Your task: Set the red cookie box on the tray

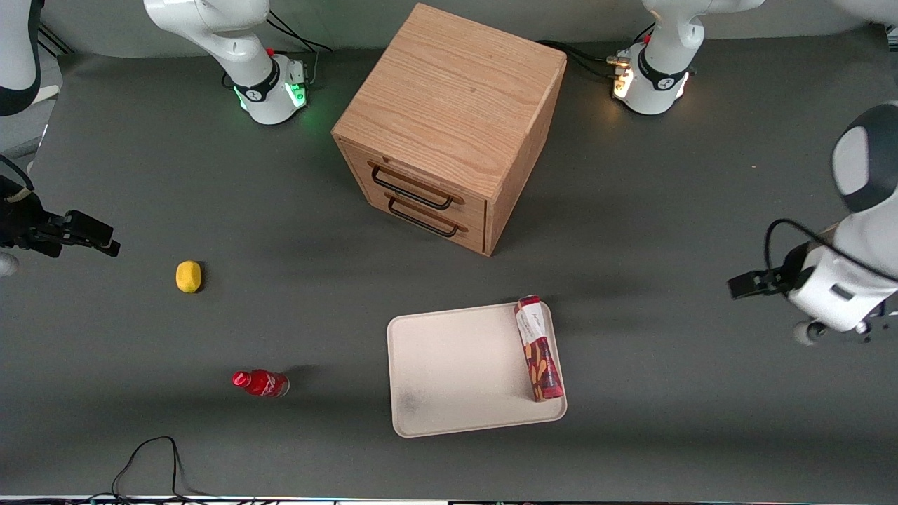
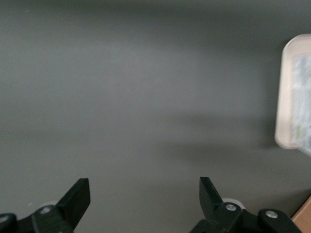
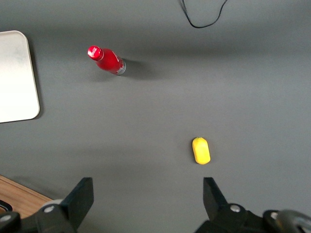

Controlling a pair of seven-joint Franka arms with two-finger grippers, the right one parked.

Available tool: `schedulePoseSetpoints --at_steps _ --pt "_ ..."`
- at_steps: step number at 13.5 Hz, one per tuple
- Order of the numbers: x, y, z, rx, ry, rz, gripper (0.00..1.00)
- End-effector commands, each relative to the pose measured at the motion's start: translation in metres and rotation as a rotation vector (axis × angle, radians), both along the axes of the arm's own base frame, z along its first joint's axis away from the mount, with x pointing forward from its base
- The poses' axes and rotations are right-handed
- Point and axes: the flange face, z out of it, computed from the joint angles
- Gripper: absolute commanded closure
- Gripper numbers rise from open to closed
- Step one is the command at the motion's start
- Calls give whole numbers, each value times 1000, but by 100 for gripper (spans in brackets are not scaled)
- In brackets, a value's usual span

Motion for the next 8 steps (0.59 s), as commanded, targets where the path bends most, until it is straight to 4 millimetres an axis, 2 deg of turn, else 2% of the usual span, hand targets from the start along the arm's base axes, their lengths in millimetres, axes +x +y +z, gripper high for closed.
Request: schedulePoseSetpoints --at_steps 1,3,5,6,8 --pt "-47 33 15 12 8 -76 0" --pt "-63 58 28 12 2 -102 0" --pt "-80 70 24 4 28 -121 0" --pt "-84 74 16 -2 61 -112 0" --pt "-89 78 12 -6 77 -96 0"
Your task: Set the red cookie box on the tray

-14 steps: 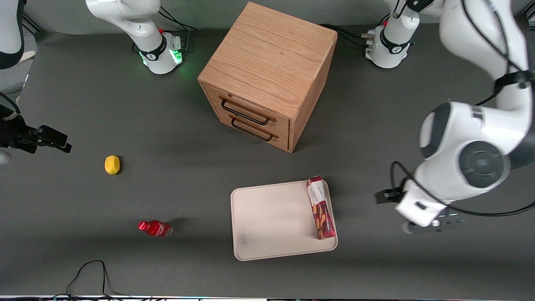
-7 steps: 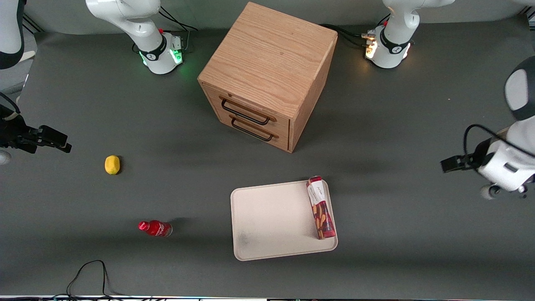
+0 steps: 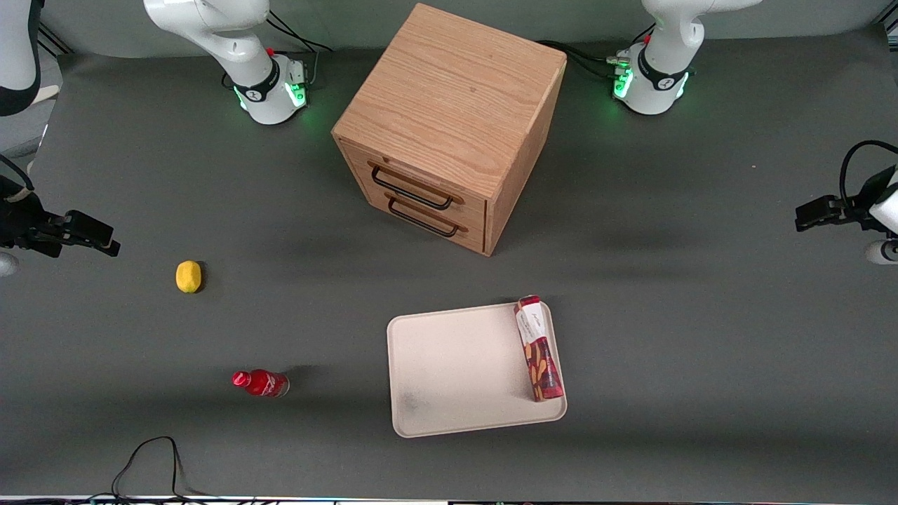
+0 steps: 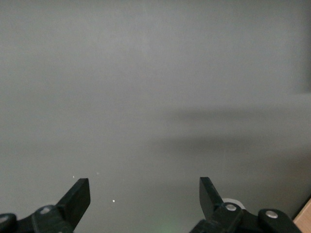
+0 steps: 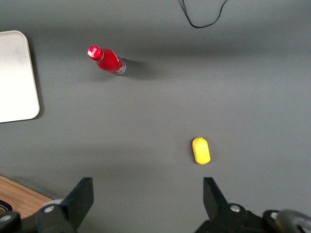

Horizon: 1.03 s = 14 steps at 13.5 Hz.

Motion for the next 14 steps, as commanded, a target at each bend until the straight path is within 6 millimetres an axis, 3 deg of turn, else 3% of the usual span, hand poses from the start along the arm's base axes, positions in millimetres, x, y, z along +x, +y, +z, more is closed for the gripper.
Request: schedulePoseSetpoints --at_steps 1,4,6,8,11,13,14 --pt "-17 10 -2 -8 10 7 0" --pt "-30 27 6 -8 6 34 0" --pt "-22 31 7 -7 16 53 0" --pt "-10 24 26 -5 -10 41 0" --pt "-18 10 58 -22 27 140 0" --pt "-14 -13 60 -7 24 128 0" --pt "-12 -14 58 3 25 126 0"
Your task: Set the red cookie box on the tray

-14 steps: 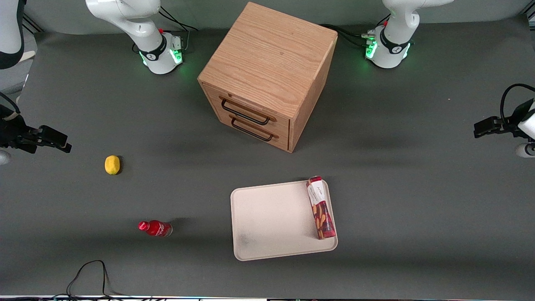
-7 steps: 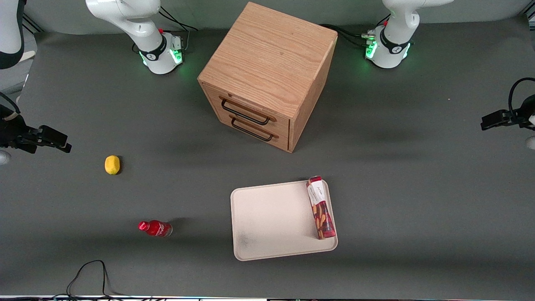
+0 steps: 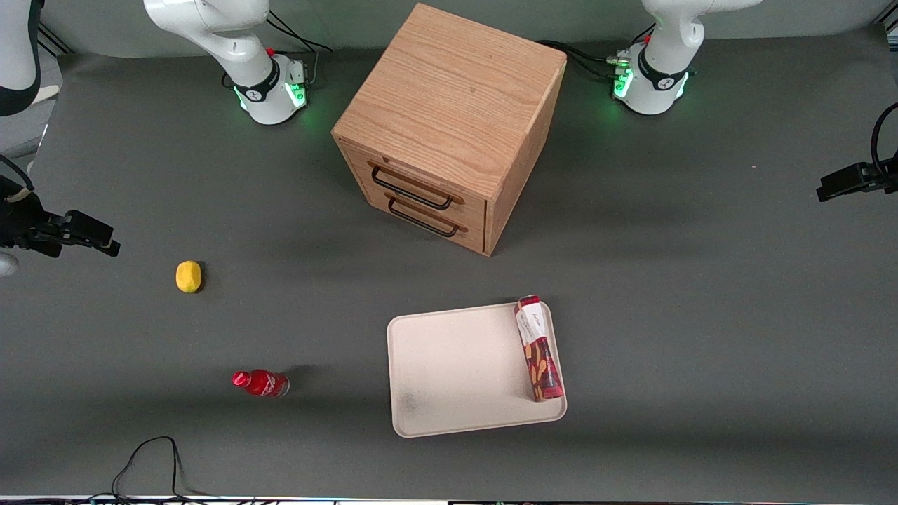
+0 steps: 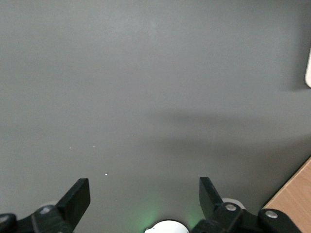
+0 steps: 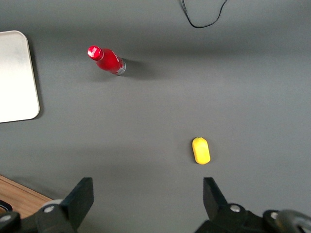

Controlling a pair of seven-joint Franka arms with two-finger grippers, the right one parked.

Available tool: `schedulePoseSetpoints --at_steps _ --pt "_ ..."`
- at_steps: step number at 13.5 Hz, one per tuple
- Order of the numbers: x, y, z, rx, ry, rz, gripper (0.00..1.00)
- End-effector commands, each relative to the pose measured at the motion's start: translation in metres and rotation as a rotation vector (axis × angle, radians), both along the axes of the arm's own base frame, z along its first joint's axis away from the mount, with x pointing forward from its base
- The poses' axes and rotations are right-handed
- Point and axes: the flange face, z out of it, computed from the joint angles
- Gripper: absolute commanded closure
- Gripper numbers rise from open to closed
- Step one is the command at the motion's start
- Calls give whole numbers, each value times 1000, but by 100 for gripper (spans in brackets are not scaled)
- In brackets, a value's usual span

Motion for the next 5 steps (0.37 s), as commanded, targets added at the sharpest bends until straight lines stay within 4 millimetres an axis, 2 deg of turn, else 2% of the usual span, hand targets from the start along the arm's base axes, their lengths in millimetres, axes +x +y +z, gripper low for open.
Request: schedulePoseSetpoints --at_steps 1,5 --pt "9 -14 2 35 14 10 0" --pt "8 -15 9 43 8 8 0"
